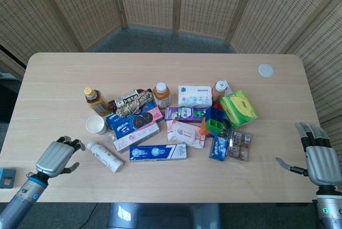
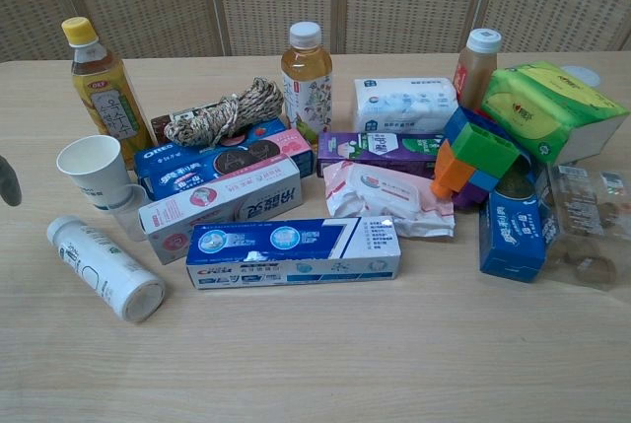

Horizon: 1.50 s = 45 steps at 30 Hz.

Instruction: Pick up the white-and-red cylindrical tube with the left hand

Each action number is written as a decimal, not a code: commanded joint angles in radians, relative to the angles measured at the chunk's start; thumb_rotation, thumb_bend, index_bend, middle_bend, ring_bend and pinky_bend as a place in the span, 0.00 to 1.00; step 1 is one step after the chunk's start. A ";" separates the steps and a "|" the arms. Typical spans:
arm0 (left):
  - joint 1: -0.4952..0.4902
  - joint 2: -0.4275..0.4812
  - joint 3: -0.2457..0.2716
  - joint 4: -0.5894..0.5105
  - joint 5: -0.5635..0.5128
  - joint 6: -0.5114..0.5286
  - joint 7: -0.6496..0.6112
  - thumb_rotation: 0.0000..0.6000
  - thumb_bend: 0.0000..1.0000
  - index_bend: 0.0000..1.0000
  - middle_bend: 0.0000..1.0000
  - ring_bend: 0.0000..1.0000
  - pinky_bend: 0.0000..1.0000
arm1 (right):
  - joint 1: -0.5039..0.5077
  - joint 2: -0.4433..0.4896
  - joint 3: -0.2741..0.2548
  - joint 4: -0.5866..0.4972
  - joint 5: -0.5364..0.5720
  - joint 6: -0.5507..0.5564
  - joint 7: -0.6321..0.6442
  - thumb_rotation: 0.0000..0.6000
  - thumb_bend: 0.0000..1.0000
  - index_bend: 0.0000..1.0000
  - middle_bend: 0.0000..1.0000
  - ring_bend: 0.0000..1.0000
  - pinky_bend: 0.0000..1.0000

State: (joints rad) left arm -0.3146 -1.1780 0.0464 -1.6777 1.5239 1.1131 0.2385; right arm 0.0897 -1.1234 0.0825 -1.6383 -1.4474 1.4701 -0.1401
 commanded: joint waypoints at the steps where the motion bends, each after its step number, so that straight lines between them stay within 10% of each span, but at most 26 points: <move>1: -0.017 -0.029 0.000 0.023 -0.006 -0.024 0.009 1.00 0.34 0.37 0.36 0.45 0.23 | -0.002 0.003 0.001 -0.004 0.002 0.003 -0.003 0.46 0.03 0.00 0.00 0.00 0.00; 45: -0.127 -0.243 0.029 0.196 -0.041 -0.151 0.005 1.00 0.33 0.34 0.29 0.34 0.07 | -0.033 0.012 0.006 0.003 0.005 0.040 0.013 0.46 0.03 0.00 0.00 0.00 0.00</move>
State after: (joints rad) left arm -0.4423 -1.4200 0.0744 -1.4824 1.4819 0.9611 0.2438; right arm 0.0573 -1.1111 0.0883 -1.6351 -1.4427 1.5096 -0.1270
